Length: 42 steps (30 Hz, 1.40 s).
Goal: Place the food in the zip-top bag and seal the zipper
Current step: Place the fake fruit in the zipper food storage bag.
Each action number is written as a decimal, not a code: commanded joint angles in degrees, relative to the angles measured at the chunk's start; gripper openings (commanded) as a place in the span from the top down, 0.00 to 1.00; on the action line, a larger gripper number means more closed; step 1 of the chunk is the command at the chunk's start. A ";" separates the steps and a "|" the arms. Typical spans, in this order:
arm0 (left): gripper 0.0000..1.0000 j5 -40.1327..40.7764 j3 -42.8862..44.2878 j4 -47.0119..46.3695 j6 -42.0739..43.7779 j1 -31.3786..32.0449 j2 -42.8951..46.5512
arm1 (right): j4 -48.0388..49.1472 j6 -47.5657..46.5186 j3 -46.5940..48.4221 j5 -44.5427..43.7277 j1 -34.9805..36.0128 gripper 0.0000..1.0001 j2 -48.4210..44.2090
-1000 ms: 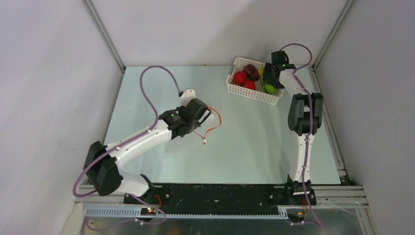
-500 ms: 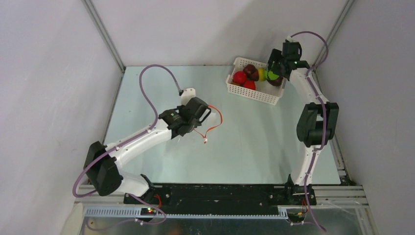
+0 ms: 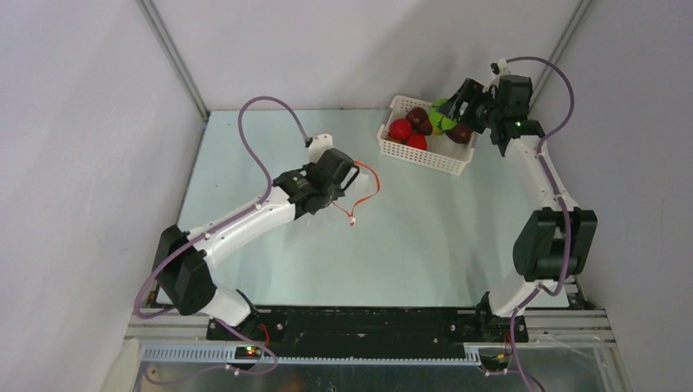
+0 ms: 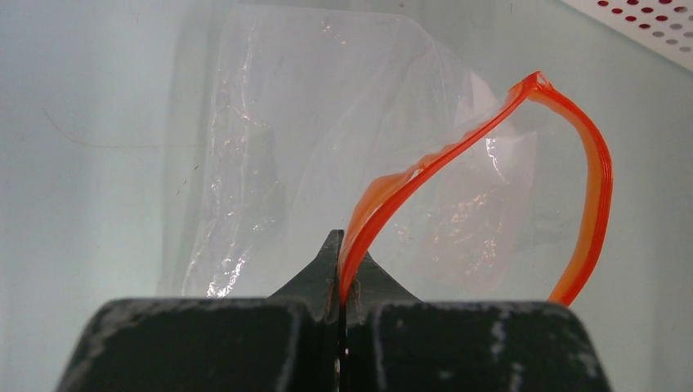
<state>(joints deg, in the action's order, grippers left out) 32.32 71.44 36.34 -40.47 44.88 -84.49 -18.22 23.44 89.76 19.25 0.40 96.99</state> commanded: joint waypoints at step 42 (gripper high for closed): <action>1.00 -13.55 -6.27 -10.53 -4.53 -0.36 10.25 | -7.11 1.12 -17.33 6.08 33.44 0.22 -17.40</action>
<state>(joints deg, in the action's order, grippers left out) 19.70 65.63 27.92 -43.77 44.80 -76.44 -25.12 25.52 72.05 28.32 33.08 81.82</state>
